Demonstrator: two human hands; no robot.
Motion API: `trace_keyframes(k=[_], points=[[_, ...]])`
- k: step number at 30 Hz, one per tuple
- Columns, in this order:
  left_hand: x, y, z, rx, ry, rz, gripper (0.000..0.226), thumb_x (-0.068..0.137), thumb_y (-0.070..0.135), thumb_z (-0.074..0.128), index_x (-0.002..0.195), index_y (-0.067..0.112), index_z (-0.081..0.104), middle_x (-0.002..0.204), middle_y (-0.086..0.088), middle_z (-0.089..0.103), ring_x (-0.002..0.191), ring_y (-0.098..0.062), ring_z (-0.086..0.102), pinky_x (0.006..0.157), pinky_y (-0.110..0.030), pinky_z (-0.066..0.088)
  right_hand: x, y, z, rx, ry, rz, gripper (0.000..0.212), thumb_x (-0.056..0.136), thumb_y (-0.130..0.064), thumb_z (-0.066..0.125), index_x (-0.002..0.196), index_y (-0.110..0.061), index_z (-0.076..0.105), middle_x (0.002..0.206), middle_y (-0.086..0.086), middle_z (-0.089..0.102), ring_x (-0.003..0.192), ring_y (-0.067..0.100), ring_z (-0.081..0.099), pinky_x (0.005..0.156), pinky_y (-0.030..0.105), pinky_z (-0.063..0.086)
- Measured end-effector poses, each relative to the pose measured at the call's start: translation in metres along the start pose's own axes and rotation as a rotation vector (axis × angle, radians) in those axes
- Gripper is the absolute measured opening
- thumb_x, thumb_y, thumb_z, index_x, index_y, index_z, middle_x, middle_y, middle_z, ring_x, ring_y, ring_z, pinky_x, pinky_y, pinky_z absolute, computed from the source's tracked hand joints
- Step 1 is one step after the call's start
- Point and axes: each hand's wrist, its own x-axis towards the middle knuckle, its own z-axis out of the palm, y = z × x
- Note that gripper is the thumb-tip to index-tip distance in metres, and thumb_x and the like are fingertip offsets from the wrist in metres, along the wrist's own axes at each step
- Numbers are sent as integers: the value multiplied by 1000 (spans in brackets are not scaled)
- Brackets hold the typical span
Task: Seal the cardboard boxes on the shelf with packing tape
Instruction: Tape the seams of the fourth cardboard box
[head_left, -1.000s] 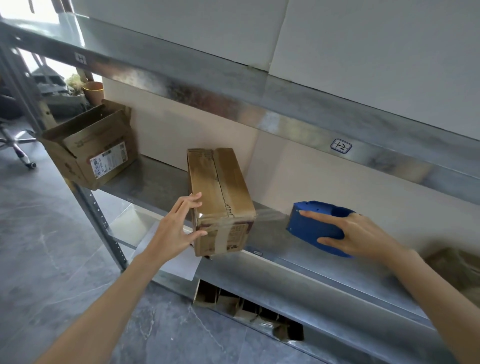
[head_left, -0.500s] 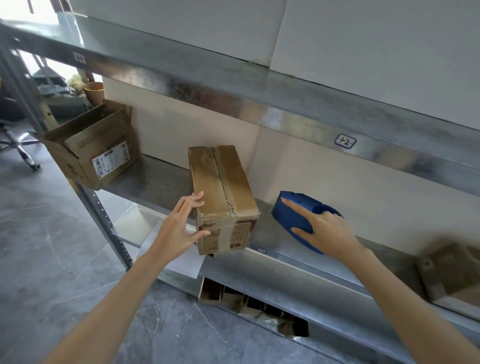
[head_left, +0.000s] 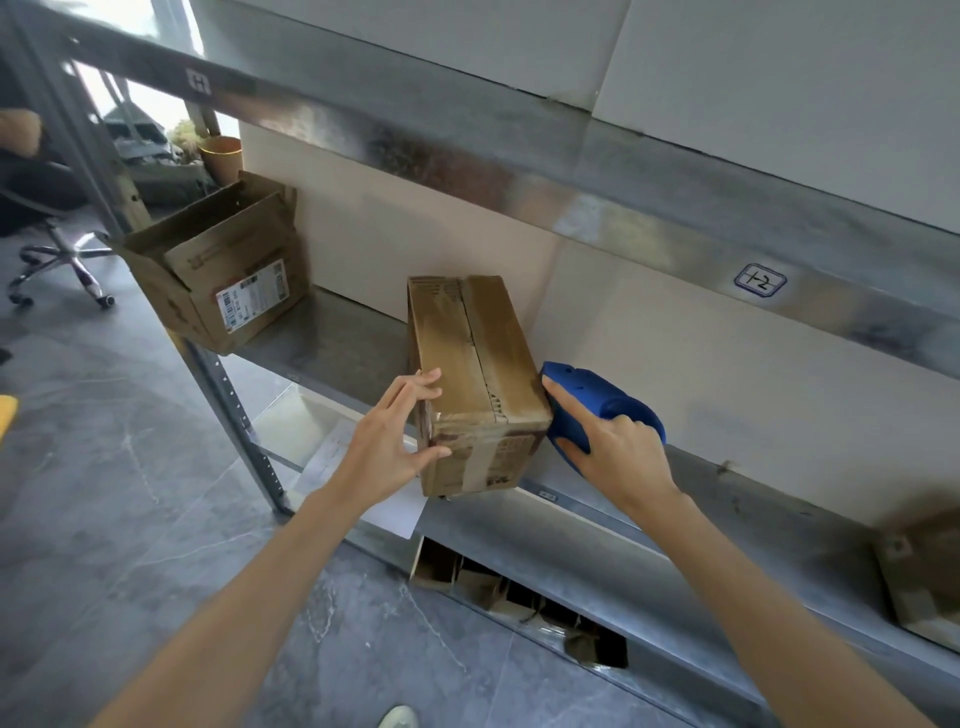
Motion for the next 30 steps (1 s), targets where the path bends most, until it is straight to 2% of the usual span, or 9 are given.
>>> trace_keyframes(k=[5, 8, 12, 14, 18, 23, 25, 28, 30], points=[[2, -1, 2, 9, -8, -8, 66, 70, 27, 89, 122, 19, 51, 144, 23, 38, 132, 4, 39, 105, -22, 41, 2, 13, 21, 29, 0, 20, 73, 91, -38, 63, 151, -41, 22, 71, 5, 67, 43, 18, 55, 35, 28, 44], [1, 0, 2, 20, -12, -5, 67, 70, 29, 89, 123, 19, 51, 145, 23, 37, 132, 8, 37, 103, -17, 40, 5, 25, 29, 76, -55, 76, 75, 91, -33, 65, 154, -35, 24, 84, 13, 70, 52, 26, 60, 41, 28, 43], [2, 2, -2, 22, -16, -4, 67, 69, 30, 89, 124, 19, 51, 145, 22, 38, 131, 5, 40, 101, -20, 43, 12, 37, 38, 291, -181, 277, 73, 95, -36, 61, 154, -38, 18, 133, 6, 60, 100, 32, 65, 74, 30, 50], [1, 2, -1, 18, -17, -11, 67, 69, 30, 89, 123, 20, 51, 146, 21, 38, 134, 2, 41, 103, -17, 41, 14, 43, 45, 369, -277, 360, 74, 96, -35, 58, 154, -42, 13, 144, 4, 51, 112, 33, 60, 81, 32, 49], [1, 1, 0, 9, -12, -21, 67, 70, 31, 89, 124, 22, 50, 147, 23, 38, 137, 4, 39, 101, -5, 35, 14, 50, 62, 367, -417, 408, 79, 97, -25, 55, 155, -40, 2, 136, 14, 56, 104, 37, 61, 78, 39, 54], [1, 0, 2, 10, -2, -19, 68, 69, 31, 89, 124, 18, 52, 148, 20, 40, 133, 11, 38, 95, 1, 35, 17, 56, 76, 308, -455, 395, 80, 99, -28, 52, 154, -40, -5, 114, 15, 67, 76, 25, 59, 54, 27, 43], [0, -1, -1, 11, 1, -27, 68, 68, 30, 90, 124, 18, 52, 147, 22, 39, 132, 14, 37, 94, 3, 33, 18, 55, 78, 336, -470, 403, 83, 99, -26, 52, 153, -40, -8, 110, 18, 67, 73, 26, 60, 58, 31, 48], [0, 0, -1, 21, 5, -23, 69, 68, 31, 89, 124, 17, 52, 146, 24, 39, 132, 14, 37, 95, 3, 33, 17, 59, 80, 426, -441, 409, 85, 98, -21, 56, 154, -40, -5, 119, 25, 62, 92, 43, 64, 72, 42, 55], [1, 1, -1, 14, 2, -26, 68, 68, 31, 89, 123, 17, 52, 146, 21, 41, 131, 13, 39, 95, 1, 35, 18, 63, 80, 439, -447, 413, 86, 97, -22, 57, 154, -40, -5, 119, 27, 62, 93, 45, 63, 77, 47, 56]])
